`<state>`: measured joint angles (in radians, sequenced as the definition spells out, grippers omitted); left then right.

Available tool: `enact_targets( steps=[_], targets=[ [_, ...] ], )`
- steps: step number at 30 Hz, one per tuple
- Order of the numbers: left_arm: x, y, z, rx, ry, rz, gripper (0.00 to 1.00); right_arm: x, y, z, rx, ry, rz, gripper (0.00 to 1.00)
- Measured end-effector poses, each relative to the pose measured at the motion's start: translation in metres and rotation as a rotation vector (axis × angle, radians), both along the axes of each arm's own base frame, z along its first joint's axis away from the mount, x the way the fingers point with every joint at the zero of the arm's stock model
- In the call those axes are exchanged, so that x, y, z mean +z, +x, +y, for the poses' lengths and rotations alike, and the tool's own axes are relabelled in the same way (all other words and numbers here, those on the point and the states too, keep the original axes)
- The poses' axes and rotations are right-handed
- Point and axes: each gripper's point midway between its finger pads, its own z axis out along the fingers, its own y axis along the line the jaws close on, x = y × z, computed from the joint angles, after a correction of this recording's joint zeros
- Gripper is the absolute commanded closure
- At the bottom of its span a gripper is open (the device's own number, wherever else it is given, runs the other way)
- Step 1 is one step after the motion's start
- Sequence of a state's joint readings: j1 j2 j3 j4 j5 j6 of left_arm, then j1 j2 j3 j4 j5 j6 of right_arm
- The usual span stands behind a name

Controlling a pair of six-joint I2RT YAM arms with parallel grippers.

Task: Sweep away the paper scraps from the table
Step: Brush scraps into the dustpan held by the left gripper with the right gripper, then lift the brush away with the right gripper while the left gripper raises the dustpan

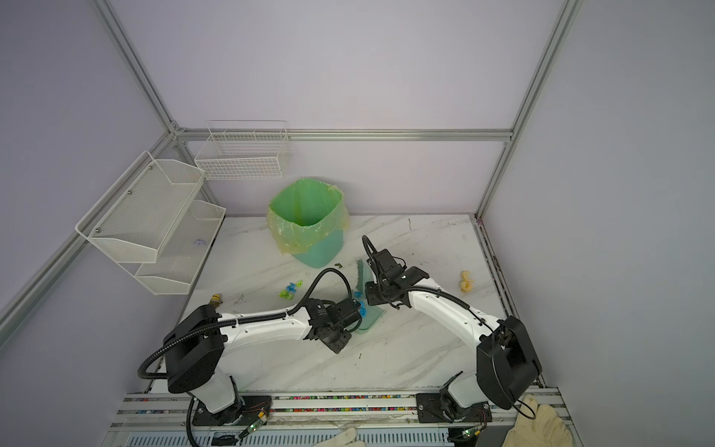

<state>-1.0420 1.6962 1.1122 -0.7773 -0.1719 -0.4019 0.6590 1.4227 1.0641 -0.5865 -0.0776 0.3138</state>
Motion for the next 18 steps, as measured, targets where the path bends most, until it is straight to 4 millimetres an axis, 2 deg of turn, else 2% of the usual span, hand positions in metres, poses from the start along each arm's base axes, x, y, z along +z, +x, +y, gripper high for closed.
enact_targets(
  steps=[10, 13, 18],
  targets=[
    [0.000, 0.001, 0.000, 0.001, 0.008, -0.002, 1.00, -0.002, -0.041, 0.005, 0.054, 0.102, 0.068, 1.00],
    [0.000, 0.001, 0.000, 0.002, 0.009, -0.003, 1.00, 0.008, -0.052, 0.004, 0.063, 0.147, 0.065, 1.00],
    [0.001, 0.003, -0.002, 0.010, 0.007, -0.002, 1.00, 0.041, -0.058, -0.006, 0.028, 0.203, -0.010, 1.00]
  ],
)
